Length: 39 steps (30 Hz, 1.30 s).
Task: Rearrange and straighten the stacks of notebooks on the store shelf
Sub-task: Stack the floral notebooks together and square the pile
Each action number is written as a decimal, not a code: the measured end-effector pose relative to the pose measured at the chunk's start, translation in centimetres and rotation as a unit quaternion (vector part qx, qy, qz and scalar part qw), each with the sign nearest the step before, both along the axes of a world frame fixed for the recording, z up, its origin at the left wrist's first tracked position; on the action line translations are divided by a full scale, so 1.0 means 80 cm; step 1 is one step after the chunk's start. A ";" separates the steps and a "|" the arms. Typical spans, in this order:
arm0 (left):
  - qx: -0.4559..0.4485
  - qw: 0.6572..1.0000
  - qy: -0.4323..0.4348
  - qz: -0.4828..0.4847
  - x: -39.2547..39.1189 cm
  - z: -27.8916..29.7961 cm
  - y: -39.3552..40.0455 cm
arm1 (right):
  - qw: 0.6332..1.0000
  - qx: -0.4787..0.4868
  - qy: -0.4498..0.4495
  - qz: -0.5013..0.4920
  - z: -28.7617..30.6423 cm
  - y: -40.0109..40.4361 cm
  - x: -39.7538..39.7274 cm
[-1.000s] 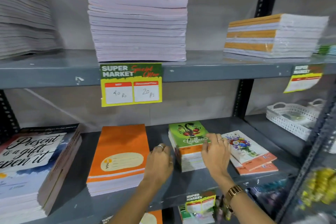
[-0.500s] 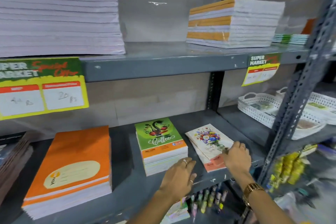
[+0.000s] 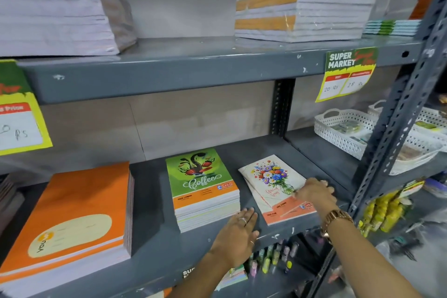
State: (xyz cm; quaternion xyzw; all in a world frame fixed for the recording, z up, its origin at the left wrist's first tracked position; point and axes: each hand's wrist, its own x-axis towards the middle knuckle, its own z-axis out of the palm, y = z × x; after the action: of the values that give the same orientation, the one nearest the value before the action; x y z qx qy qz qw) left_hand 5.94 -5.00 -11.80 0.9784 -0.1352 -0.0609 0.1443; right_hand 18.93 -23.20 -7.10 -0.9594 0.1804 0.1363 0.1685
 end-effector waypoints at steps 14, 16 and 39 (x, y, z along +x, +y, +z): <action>0.040 0.998 -0.003 -0.055 -0.008 -0.012 0.008 | 0.979 -0.018 -0.189 -0.074 0.032 0.038 -0.027; 0.047 0.997 0.007 -0.061 -0.012 -0.011 0.014 | 0.970 0.035 -0.234 -0.052 0.045 0.049 -0.042; 0.023 0.998 0.047 -0.041 -0.078 0.001 0.115 | 0.874 0.329 -0.344 -0.102 0.135 0.188 -0.115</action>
State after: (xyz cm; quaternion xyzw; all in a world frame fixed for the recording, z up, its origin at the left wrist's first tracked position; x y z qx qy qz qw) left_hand -0.33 4.17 -11.72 0.9711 -0.1666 -0.1160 0.1258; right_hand 9.70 -8.17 3.70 -0.8115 0.1526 -0.1687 0.5383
